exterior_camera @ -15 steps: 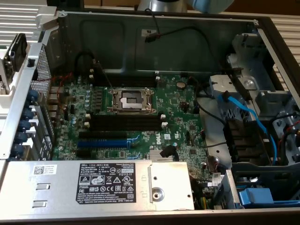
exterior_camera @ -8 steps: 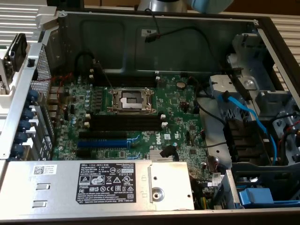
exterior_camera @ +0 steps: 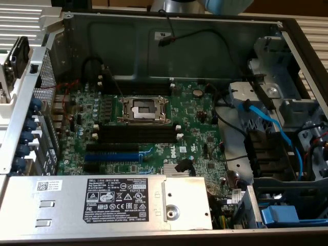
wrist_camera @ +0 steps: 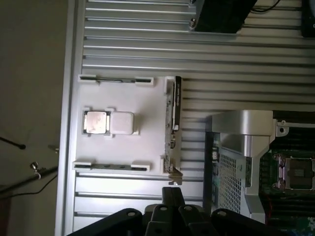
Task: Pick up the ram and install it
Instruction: 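Reach for the ram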
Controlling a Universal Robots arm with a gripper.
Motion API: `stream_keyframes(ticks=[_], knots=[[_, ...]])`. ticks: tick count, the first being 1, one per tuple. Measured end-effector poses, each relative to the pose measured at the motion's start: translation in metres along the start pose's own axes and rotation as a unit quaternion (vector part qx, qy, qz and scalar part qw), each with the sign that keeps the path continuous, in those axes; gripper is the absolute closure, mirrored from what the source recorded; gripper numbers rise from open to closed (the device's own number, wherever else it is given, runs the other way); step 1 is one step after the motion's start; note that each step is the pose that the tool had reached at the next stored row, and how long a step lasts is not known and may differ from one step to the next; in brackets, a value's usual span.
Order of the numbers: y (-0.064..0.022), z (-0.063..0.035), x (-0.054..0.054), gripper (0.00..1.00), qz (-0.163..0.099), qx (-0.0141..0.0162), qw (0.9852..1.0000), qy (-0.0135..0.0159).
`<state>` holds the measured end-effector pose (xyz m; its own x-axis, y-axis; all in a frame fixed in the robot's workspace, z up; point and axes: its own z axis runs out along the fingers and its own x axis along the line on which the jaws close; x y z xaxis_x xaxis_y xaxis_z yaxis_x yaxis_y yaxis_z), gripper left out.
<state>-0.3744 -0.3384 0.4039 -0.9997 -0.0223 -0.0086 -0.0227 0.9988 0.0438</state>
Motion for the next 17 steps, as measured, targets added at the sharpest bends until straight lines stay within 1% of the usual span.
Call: stream_keyframes(ticks=[6, 12, 13, 17], knots=[[0.0094, 0.0032, 0.027, 0.89, 0.000, 0.0001, 1.0000, 0.0000], [0.0196, 0.0036, 0.054, 0.89, 0.000, 0.0009, 1.0000, 0.0003], [0.0230, 0.0036, 0.063, 0.89, 0.000, 0.0013, 1.0000, 0.0005], [0.0298, 0.0038, 0.081, 0.89, -0.001, 0.0019, 1.0000, 0.0008]])
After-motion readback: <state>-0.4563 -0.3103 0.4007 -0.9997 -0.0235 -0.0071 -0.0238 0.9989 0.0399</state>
